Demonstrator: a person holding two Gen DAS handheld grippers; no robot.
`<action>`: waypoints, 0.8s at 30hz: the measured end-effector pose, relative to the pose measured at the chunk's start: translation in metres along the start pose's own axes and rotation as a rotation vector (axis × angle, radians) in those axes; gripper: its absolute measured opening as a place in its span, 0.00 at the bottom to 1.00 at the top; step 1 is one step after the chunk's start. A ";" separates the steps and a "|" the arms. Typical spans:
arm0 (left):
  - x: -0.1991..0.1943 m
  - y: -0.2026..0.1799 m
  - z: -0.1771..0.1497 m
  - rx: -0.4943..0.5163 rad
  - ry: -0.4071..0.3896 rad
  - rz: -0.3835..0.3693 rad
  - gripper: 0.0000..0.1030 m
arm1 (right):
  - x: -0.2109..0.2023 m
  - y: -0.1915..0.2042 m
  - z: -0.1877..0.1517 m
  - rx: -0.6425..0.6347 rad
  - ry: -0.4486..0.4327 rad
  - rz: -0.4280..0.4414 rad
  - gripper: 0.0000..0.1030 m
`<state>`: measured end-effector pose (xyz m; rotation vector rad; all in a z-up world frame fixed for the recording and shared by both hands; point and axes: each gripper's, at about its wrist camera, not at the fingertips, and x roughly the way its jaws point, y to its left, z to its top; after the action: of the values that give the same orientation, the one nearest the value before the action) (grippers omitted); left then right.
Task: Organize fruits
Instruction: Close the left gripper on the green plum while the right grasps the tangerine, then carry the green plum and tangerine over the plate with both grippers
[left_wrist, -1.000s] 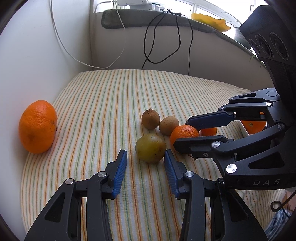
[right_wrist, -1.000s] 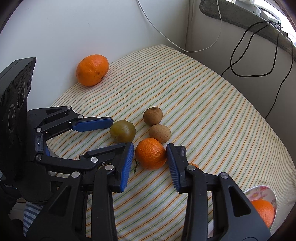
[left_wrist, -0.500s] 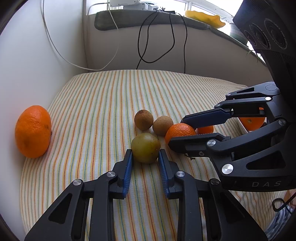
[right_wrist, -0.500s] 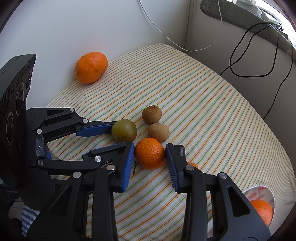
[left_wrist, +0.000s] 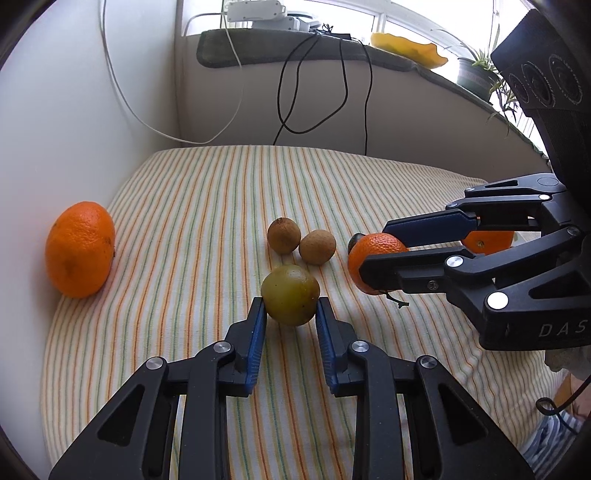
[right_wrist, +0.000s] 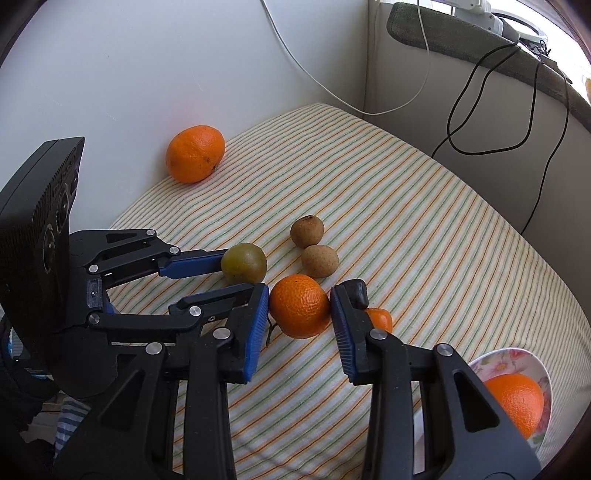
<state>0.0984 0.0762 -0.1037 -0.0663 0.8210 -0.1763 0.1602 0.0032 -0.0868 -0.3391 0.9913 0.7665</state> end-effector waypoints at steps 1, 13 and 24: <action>-0.002 -0.001 0.000 -0.003 -0.004 -0.001 0.25 | -0.003 -0.001 -0.002 0.004 -0.005 0.002 0.35; -0.030 -0.016 -0.008 -0.016 -0.051 -0.038 0.25 | -0.049 -0.013 -0.033 0.066 -0.074 0.016 0.35; -0.043 -0.043 -0.006 0.017 -0.081 -0.085 0.25 | -0.088 -0.024 -0.066 0.122 -0.125 -0.006 0.35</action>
<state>0.0598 0.0415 -0.0709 -0.0918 0.7364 -0.2591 0.1085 -0.0893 -0.0491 -0.1861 0.9143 0.7098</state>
